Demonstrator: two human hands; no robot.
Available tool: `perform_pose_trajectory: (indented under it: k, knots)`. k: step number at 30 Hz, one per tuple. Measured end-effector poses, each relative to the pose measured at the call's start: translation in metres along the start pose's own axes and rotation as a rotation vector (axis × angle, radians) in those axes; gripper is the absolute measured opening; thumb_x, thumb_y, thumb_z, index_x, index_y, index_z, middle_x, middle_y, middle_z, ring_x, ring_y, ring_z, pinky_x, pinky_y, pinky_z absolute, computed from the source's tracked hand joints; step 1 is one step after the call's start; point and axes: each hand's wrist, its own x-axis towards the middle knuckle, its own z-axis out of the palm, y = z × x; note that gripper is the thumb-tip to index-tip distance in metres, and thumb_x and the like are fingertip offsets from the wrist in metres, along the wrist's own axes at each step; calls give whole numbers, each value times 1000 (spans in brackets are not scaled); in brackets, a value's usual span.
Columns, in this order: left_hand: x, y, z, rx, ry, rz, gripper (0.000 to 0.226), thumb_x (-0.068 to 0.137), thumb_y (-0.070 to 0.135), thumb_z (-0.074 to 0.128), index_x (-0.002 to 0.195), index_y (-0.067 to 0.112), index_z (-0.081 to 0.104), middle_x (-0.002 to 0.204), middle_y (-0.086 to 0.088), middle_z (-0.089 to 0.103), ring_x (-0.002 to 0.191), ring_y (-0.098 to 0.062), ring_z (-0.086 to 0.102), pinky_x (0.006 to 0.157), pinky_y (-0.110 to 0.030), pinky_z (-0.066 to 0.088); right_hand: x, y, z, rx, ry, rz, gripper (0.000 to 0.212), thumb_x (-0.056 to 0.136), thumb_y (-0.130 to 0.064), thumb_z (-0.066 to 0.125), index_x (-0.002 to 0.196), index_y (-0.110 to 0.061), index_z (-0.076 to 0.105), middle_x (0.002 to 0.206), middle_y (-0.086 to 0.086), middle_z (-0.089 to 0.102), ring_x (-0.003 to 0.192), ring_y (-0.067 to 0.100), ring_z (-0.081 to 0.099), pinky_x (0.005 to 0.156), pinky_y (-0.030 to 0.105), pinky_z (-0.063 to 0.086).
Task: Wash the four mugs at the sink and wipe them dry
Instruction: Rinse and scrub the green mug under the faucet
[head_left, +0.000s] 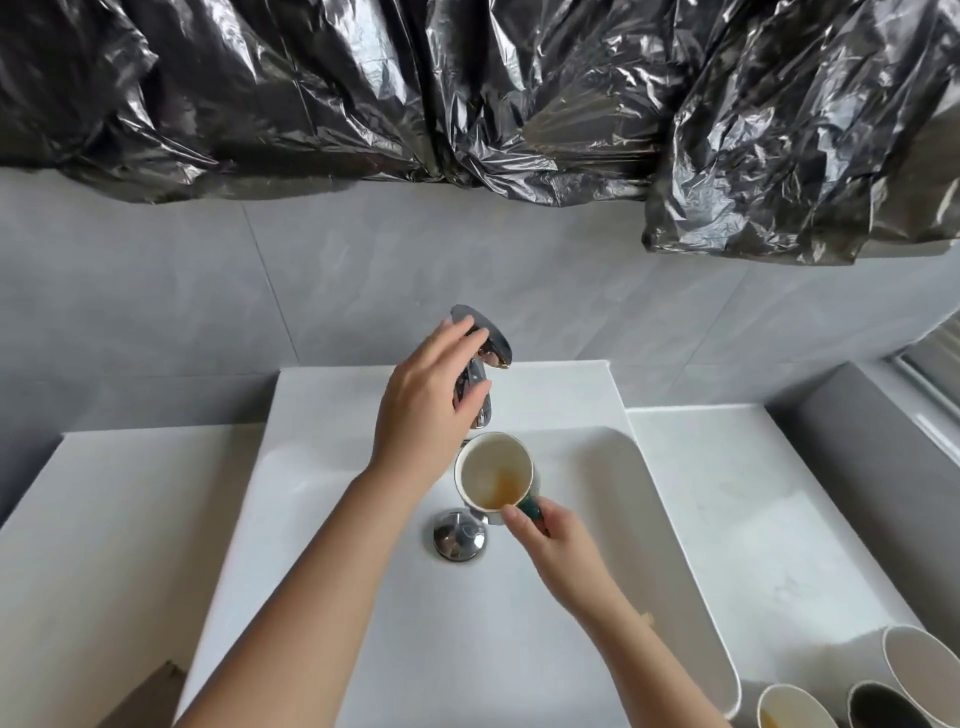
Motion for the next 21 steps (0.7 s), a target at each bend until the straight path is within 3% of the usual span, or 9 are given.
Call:
perform_pose_trajectory:
  k: [3, 6, 9, 12, 17, 21]
  knots:
    - [11, -4, 9, -26, -28, 46, 37, 87, 10, 68, 123, 17, 66, 135, 4, 59, 132, -13, 47, 103, -22, 37, 7, 10, -4, -253, 132, -133, 42, 90, -30, 68, 61, -15, 40, 61, -8, 39, 55, 11, 34, 52, 23, 25]
    - [12, -8, 12, -65, 2, 38, 30, 88, 7, 66, 116, 18, 71, 129, 5, 63, 128, -8, 51, 101, -8, 33, 13, 24, -9, -460, 287, -273, 44, 80, -25, 74, 56, -22, 38, 64, -9, 46, 60, 16, 40, 54, 24, 31]
    - [10, -11, 13, -107, 1, 36, 32, 88, 2, 64, 116, 17, 71, 130, 5, 62, 128, -4, 49, 103, -4, 29, 17, 34, -15, -665, 384, -400, 33, 73, -26, 76, 56, -17, 49, 65, -9, 52, 60, 20, 38, 55, 31, 36]
    - [7, -12, 13, -119, -12, 64, 38, 88, -3, 60, 120, 14, 68, 133, 6, 59, 130, -2, 44, 107, -8, 28, 20, 39, -21, -886, 429, -471, 23, 71, -22, 83, 64, -19, 61, 73, -8, 57, 66, 24, 47, 63, 34, 35]
    - [2, -16, 14, -83, -12, 107, 41, 89, -5, 56, 125, 12, 65, 138, 2, 56, 134, -10, 44, 109, -11, 29, 20, 45, -23, -992, 521, -576, 17, 77, -23, 73, 64, -19, 64, 81, -6, 61, 72, 23, 46, 69, 34, 21]
    - [0, -18, 14, -67, 5, 128, 41, 89, -4, 54, 126, 10, 64, 138, 0, 56, 134, -14, 46, 108, -12, 30, 19, 48, -26, -998, 558, -647, 26, 85, -27, 57, 62, -18, 62, 79, -6, 59, 74, 20, 38, 70, 33, 18]
